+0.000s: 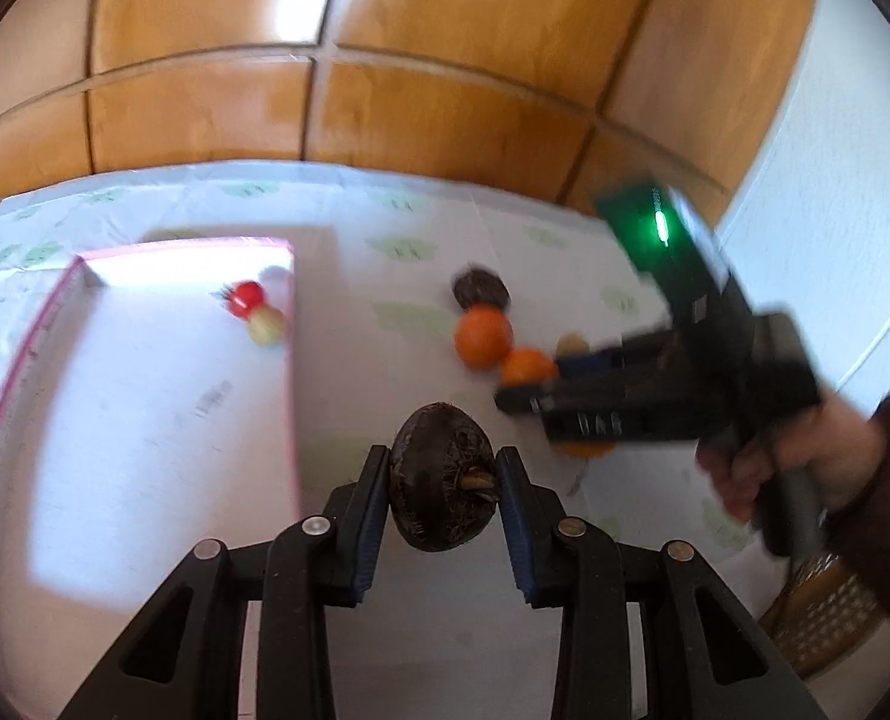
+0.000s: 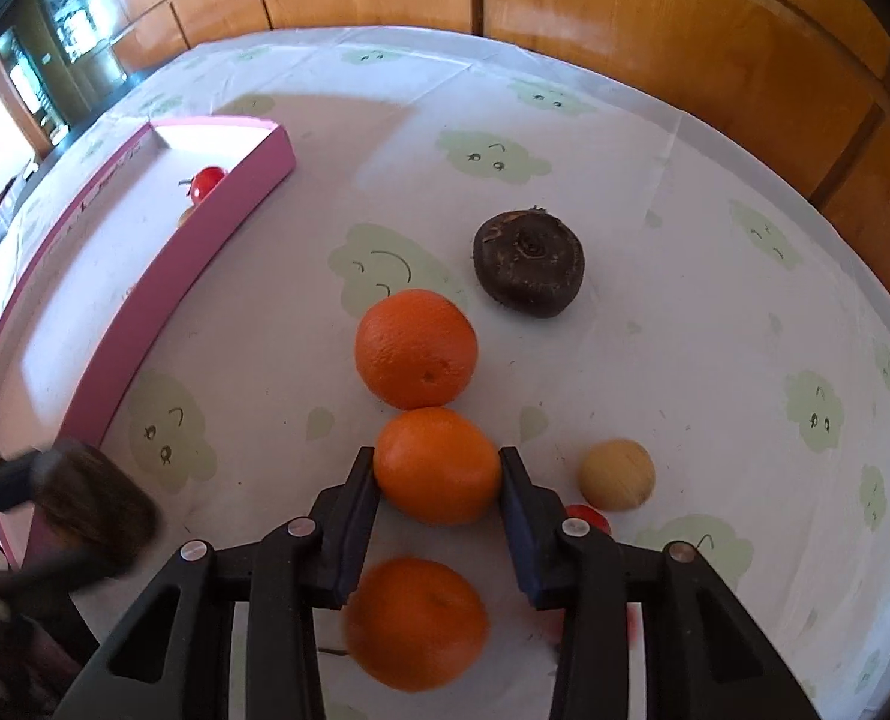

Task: Organize fruits
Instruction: 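Lower the dark fruit into the tray with the left tool while the right tool closes on an orange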

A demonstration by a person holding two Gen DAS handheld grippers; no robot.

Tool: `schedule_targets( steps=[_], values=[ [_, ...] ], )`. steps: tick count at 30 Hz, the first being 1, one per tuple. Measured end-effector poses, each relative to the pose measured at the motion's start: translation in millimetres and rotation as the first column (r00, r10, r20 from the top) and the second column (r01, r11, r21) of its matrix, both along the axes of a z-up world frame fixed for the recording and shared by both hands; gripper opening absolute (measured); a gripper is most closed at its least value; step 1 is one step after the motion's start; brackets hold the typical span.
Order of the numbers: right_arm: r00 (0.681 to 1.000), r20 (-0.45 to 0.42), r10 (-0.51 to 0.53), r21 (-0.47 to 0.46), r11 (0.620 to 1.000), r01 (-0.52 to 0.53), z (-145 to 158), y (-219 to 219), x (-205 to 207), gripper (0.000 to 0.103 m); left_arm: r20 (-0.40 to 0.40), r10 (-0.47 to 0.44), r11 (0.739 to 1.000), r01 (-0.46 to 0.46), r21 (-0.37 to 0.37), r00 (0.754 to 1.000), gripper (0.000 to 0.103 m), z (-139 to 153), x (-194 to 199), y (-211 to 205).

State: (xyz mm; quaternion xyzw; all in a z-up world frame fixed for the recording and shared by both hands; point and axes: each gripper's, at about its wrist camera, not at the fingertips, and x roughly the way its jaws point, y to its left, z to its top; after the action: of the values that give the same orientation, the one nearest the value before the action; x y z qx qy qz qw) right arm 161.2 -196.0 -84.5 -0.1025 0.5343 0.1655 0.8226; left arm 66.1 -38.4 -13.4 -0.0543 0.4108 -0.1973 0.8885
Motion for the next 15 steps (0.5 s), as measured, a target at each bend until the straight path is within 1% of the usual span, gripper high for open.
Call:
schedule_targets(
  steps=[2,4,7,9,12,15],
  values=[
    [1.000,0.006,0.002,0.006,1.000,-0.002,0,-1,-2,0.039,0.021,0.034,0.999,-0.034,-0.012,0.999,0.035,10,3,14],
    [1.000,0.003,-0.002,0.023,1.000,0.002,0,-4,-3,0.039,0.037,0.092,0.996,-0.092,-0.011,0.995,0.035,17,11,34],
    [1.000,0.005,-0.002,0.035,0.999,0.002,1,-4,-2,0.039,0.036,0.179,0.984,-0.180,0.009,0.983,0.035,18,28,63],
    [1.000,0.006,-0.004,0.043,0.999,0.003,1,-6,-4,0.039,0.023,0.226,0.973,-0.227,0.037,0.974,0.035,13,43,78],
    [1.000,0.002,-0.011,0.056,0.998,0.011,1,-7,-5,0.039,0.003,0.250,0.966,-0.250,0.072,0.968,0.035,2,63,92],
    [1.000,0.004,-0.014,0.059,0.998,0.014,0,-6,-4,0.039,-0.026,0.257,0.964,-0.254,0.081,0.966,0.035,-7,85,95]
  ],
)
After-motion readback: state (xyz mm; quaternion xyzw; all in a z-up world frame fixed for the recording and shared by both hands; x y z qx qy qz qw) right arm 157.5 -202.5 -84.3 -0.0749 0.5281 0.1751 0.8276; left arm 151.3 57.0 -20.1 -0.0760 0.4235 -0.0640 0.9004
